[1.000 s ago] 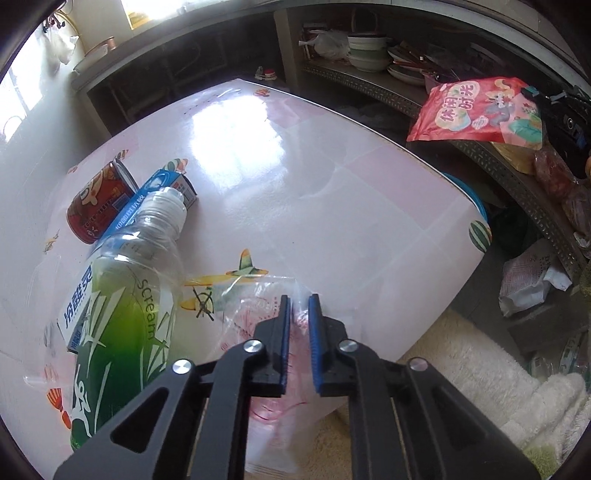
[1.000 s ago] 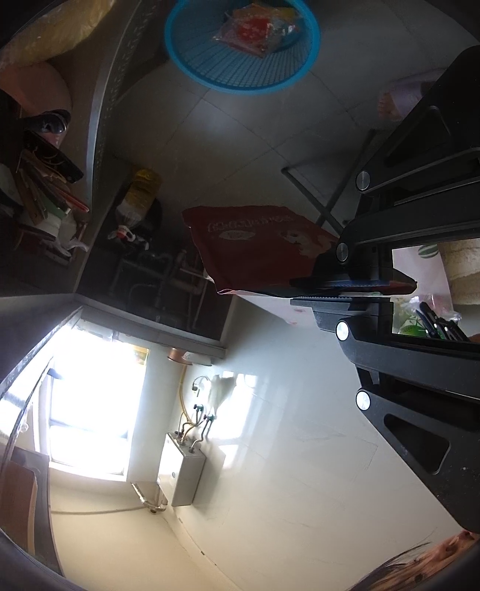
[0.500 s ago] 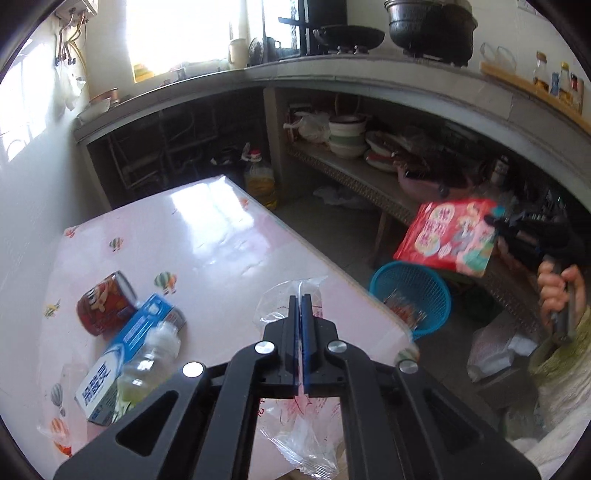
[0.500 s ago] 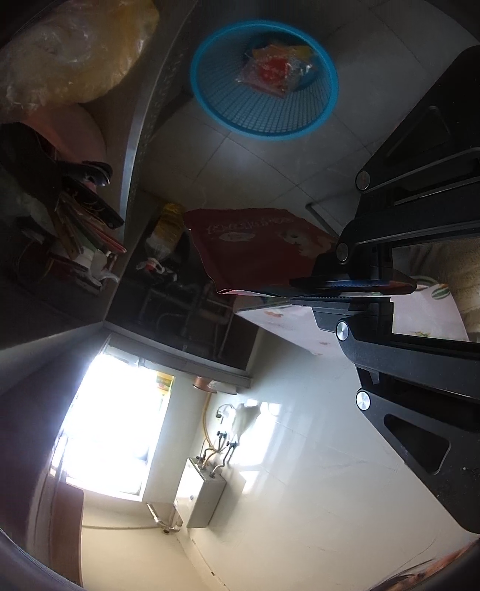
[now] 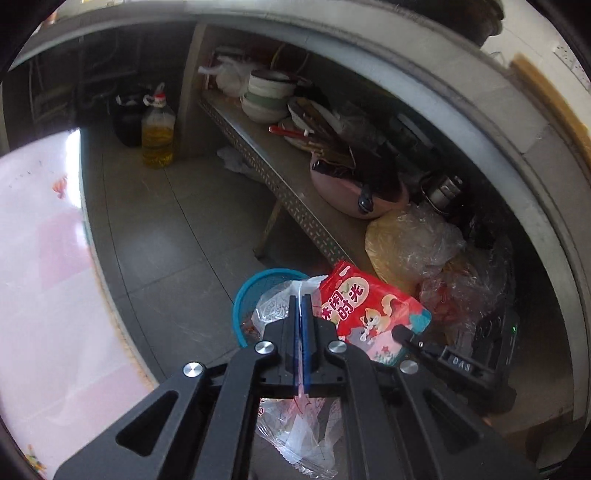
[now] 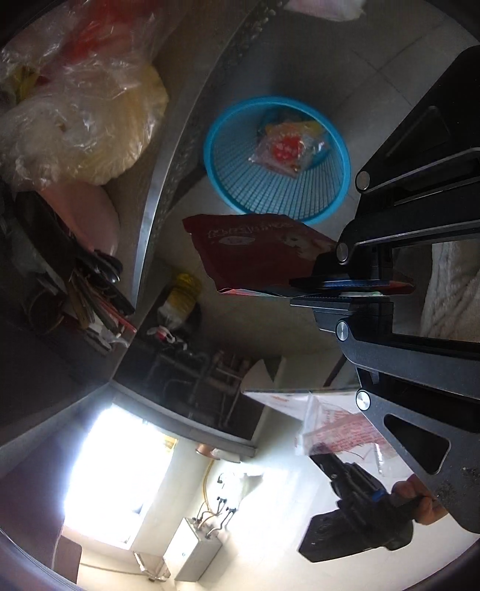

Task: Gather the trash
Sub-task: 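Open the left tool over the basket to drop the clear bag while the right tool holds the red bag, then open the right tool to drop the red snack bag into the basket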

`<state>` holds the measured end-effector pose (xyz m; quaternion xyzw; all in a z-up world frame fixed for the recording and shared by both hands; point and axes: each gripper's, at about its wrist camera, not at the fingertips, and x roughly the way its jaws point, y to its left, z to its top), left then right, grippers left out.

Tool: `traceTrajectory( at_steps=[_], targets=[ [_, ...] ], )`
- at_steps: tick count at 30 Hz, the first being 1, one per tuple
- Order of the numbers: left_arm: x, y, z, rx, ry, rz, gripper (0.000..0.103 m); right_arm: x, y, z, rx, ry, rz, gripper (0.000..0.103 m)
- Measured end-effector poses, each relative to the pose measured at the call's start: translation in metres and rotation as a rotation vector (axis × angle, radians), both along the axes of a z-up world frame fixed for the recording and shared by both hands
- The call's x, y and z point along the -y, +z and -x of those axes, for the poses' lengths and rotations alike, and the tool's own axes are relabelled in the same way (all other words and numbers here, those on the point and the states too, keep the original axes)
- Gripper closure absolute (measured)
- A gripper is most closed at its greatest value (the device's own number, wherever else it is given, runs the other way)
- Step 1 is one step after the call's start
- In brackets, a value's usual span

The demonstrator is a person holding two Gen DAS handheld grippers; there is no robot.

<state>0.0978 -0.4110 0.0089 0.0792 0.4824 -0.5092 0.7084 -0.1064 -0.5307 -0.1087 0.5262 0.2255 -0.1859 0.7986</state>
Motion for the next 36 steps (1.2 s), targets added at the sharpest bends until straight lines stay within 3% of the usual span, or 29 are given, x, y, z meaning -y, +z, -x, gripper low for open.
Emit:
traceTrajectory(
  at_steps=[7, 11, 13, 14, 18, 25, 33, 36],
  targets=[
    [0.096, -0.092, -0.013, -0.18, 0.082, -0.158, 0.101, 0.009, -0.027, 0.012, -0.085, -0.03, -0.012, 0.1],
    [0.135, -0.138, -0.013, -0.188, 0.105, -0.235, 0.099, 0.013, -0.039, 0.017, -0.123, -0.046, -0.029, 0.1],
    [0.148, -0.163, -0.015, -0.231, 0.098, -0.285, 0.082, 0.015, -0.043, 0.021, -0.136, -0.053, -0.036, 0.1],
    [0.152, -0.176, -0.015, -0.255, 0.1, -0.313, 0.064, 0.015, -0.045, 0.023, -0.142, -0.057, -0.04, 0.1],
    [0.146, -0.199, -0.017, -0.269, 0.144, -0.346, 0.057, 0.016, -0.047, 0.028, -0.165, -0.066, -0.041, 0.1],
    [0.118, -0.182, -0.027, -0.259, 0.215, -0.295, 0.051, 0.016, -0.051, 0.024, -0.175, -0.061, -0.044, 0.1],
    [0.081, -0.113, -0.035, -0.214, 0.254, -0.191, 0.049, 0.022, -0.037, -0.016, -0.121, 0.008, 0.007, 0.1],
    [0.063, -0.086, -0.033, -0.175, 0.241, -0.154, 0.046, 0.028, -0.046, -0.03, -0.175, 0.005, 0.05, 0.092]
  ],
)
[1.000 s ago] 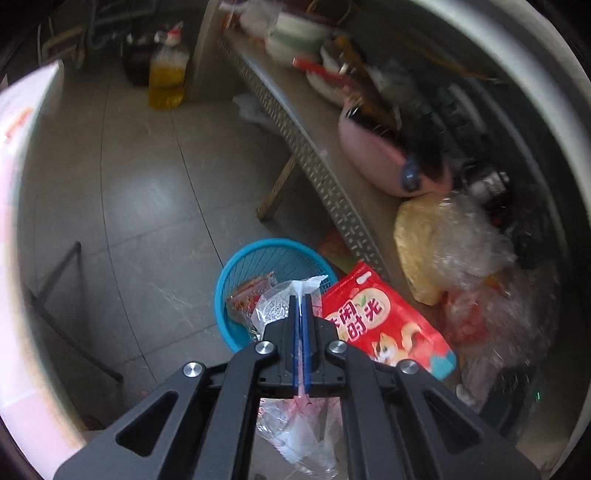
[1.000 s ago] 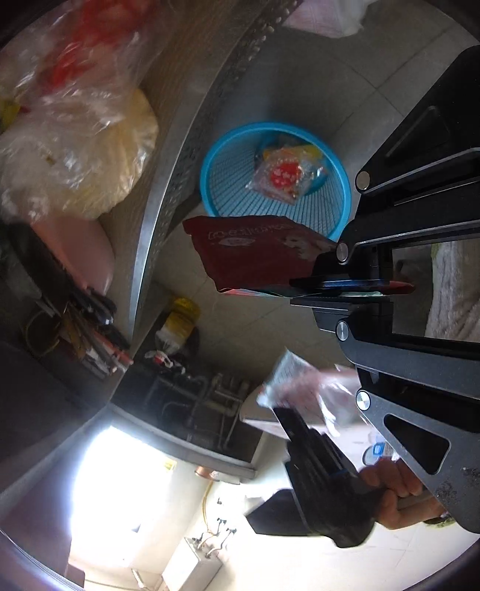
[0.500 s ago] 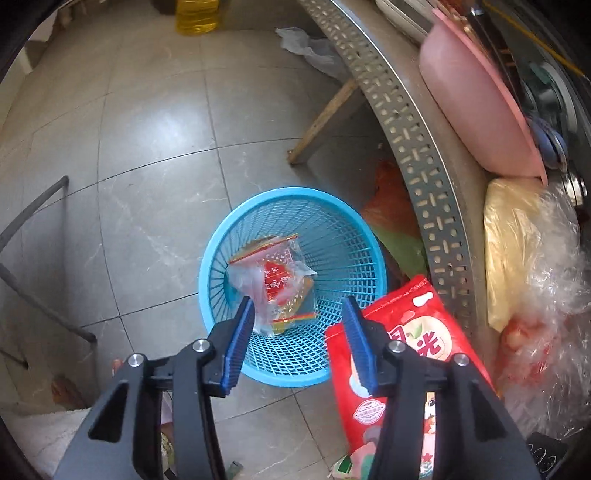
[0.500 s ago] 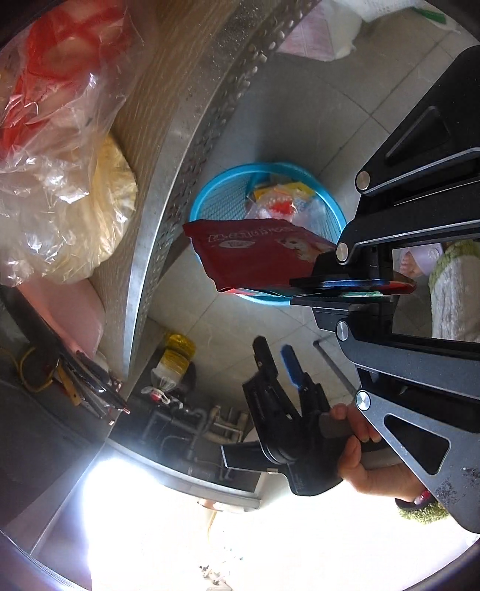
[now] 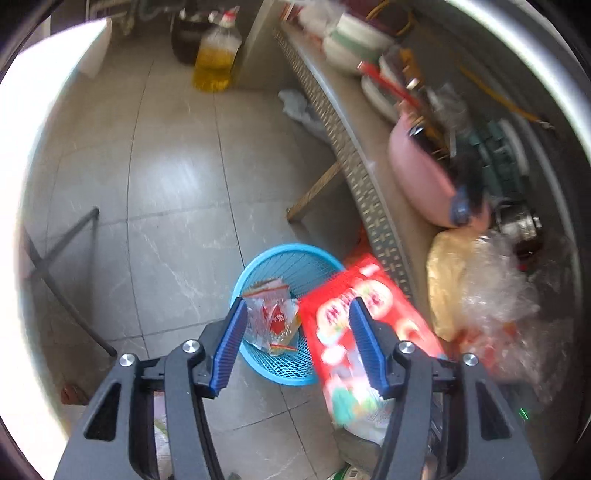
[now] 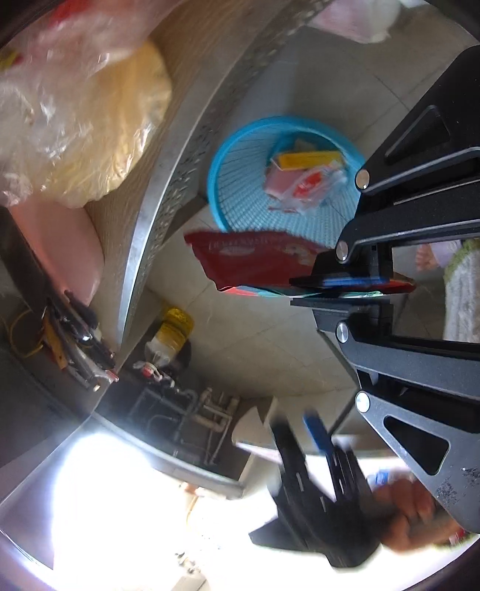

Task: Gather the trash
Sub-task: 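Open the right tool to drop the red snack bag into the basket, then swing both open tools back from the basket to the table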

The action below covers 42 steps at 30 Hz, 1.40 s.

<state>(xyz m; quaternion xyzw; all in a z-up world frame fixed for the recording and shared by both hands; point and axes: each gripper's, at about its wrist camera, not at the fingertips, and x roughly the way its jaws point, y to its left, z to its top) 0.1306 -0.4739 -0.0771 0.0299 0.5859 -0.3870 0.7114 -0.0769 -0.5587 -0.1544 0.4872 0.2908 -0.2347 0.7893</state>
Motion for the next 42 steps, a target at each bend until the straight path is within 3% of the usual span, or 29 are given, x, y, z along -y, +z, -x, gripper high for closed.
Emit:
traceTrajectory(
  at_steps=[2, 5, 7, 17, 24, 30, 38, 42],
  targets=[
    [-0.013, 0.014, 0.004, 0.035, -0.005, 0.015, 0.043, 0.001, -0.017, -0.015, -0.181, -0.007, 0.085, 0.081],
    [-0.033, 0.028, 0.011, 0.07, -0.009, 0.026, 0.041, -0.001, -0.051, -0.025, -0.417, -0.006, 0.164, 0.079],
    [-0.045, 0.032, 0.016, 0.07, -0.023, 0.032, 0.041, -0.005, -0.06, -0.018, -0.456, -0.018, 0.158, 0.079],
    [-0.094, 0.054, 0.034, 0.104, -0.046, 0.075, 0.041, -0.024, -0.047, 0.016, -0.431, -0.039, 0.163, 0.077],
    [-0.135, 0.083, 0.047, 0.192, -0.056, 0.114, 0.038, -0.037, -0.036, 0.017, -0.427, -0.01, 0.164, 0.075],
    [-0.176, 0.104, 0.054, 0.268, -0.049, 0.152, 0.033, -0.063, -0.012, 0.012, -0.393, 0.056, 0.185, 0.055],
    [-0.237, 0.123, 0.059, 0.328, -0.038, 0.179, 0.03, -0.113, 0.063, -0.006, -0.288, 0.159, 0.33, 0.024],
    [-0.274, 0.129, 0.058, 0.351, 0.002, 0.19, 0.027, -0.138, 0.1, -0.018, -0.255, 0.202, 0.423, 0.014]
  ],
)
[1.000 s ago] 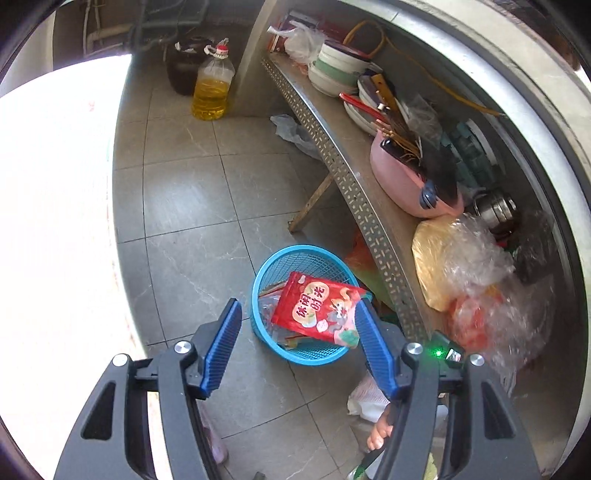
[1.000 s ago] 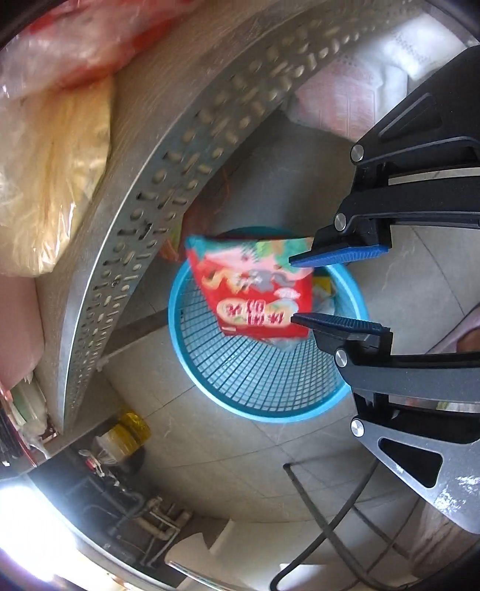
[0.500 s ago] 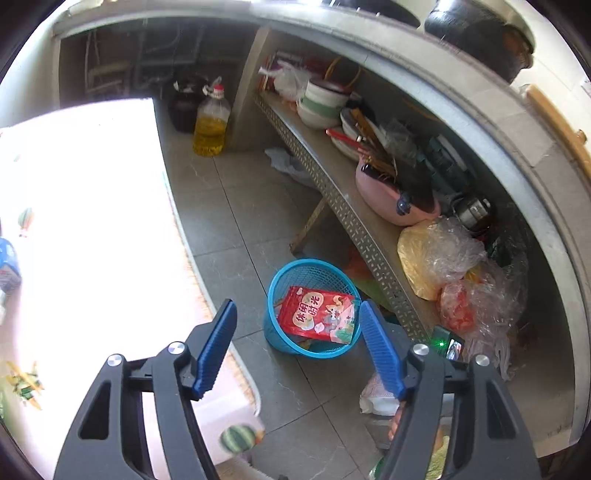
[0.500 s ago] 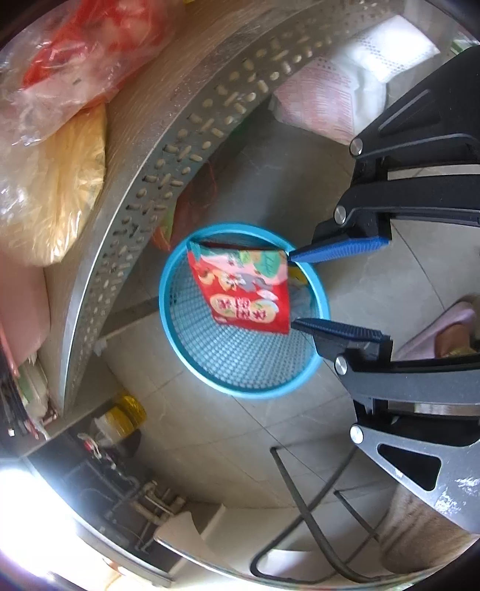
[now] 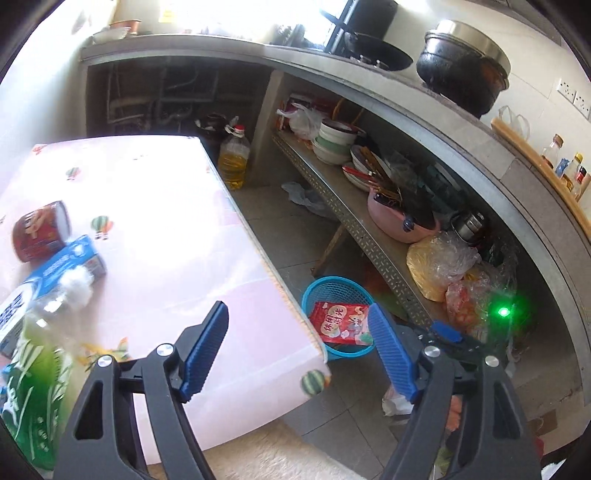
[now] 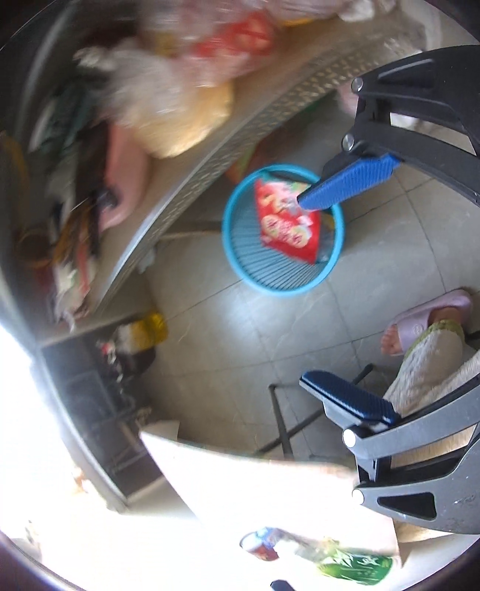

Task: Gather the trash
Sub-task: 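Swing both open tools back from the basket to the table, then grasp the green drink bottle with the right tool while the left tool grasps the blue candy wrapper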

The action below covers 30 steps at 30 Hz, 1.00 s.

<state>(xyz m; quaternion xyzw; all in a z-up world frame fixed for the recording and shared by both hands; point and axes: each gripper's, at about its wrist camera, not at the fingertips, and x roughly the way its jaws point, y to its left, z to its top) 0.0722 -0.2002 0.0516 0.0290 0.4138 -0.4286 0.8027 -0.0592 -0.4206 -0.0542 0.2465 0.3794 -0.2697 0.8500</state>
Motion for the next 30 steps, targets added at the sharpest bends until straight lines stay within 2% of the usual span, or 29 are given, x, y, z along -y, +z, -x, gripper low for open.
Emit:
traceTrajectory(
  at_steps=[3, 6, 10, 16, 23, 28, 30],
  targets=[
    [-0.03, 0.003, -0.001, 0.01, 0.036, 0.011, 0.026, -0.017, 0.021, -0.01, 0.004, 0.029, 0.045, 0.009],
    [-0.061, 0.005, 0.0, 0.029, 0.071, 0.02, 0.024, -0.033, 0.036, -0.02, 0.001, 0.047, 0.081, 0.008],
    [-0.106, 0.003, 0.001, 0.057, 0.121, 0.018, 0.022, -0.058, 0.048, -0.036, -0.019, 0.096, 0.115, 0.008],
    [-0.172, -0.006, 0.0, 0.045, 0.226, 0.022, 0.021, -0.094, 0.056, -0.057, -0.024, 0.191, 0.115, 0.008],
    [-0.23, -0.016, -0.006, 0.025, 0.34, 0.064, 0.02, -0.132, 0.051, -0.099, -0.018, 0.372, -0.019, 0.008],
    [-0.256, -0.022, -0.022, 0.022, 0.411, 0.066, 0.02, -0.157, 0.052, -0.126, 0.023, 0.505, -0.198, 0.008],
    [-0.263, -0.025, -0.029, 0.015, 0.437, 0.066, 0.02, -0.168, 0.053, -0.141, 0.051, 0.55, -0.304, 0.008]
  ],
)
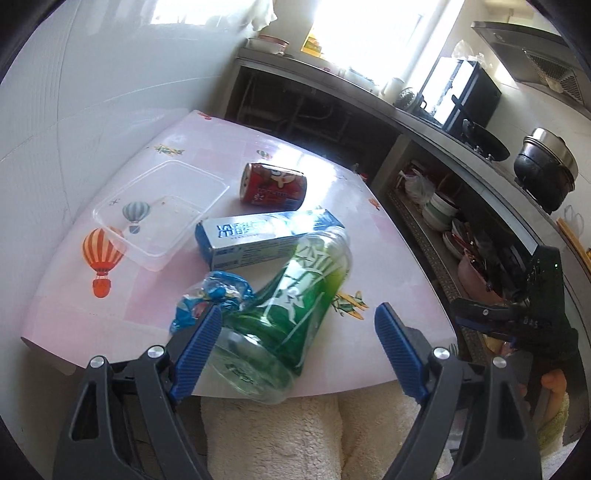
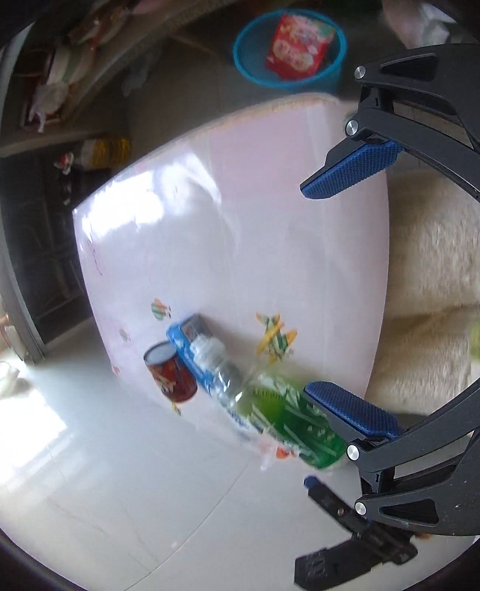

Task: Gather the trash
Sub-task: 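Grasp the green drink bottle with the right tool while the left tool grasps the blue candy wrapper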

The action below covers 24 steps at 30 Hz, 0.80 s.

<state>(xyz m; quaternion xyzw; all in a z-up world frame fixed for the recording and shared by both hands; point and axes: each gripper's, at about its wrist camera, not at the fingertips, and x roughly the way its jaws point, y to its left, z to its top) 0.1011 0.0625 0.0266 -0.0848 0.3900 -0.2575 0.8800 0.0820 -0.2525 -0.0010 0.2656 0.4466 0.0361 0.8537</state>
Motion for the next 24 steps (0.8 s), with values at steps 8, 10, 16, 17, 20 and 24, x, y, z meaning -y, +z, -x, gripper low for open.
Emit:
traceTrajectory(
  at_steps=[8, 10, 16, 17, 20, 24],
  targets=[
    [-0.007, -0.019, -0.014, -0.094, 0.0, 0.061, 0.021, -0.048, -0.012, -0.054, -0.075, 0.085, -0.246, 0.008],
    [-0.006, -0.024, -0.013, -0.11, -0.016, 0.075, 0.021, -0.056, -0.015, -0.066, -0.089, 0.098, -0.266, 0.008],
    [0.008, -0.03, 0.001, -0.155, -0.108, 0.14, 0.02, -0.066, -0.018, -0.085, -0.121, 0.103, -0.266, 0.008],
    [0.012, -0.03, 0.004, -0.161, -0.129, 0.151, 0.021, -0.068, -0.019, -0.087, -0.127, 0.105, -0.253, 0.008],
    [0.026, -0.031, 0.012, -0.178, -0.197, 0.182, 0.021, -0.071, -0.023, -0.086, -0.148, 0.114, -0.219, 0.013],
    [0.046, -0.03, 0.021, -0.194, -0.281, 0.209, 0.02, -0.072, -0.03, -0.083, -0.178, 0.124, -0.19, 0.025]
  ],
)
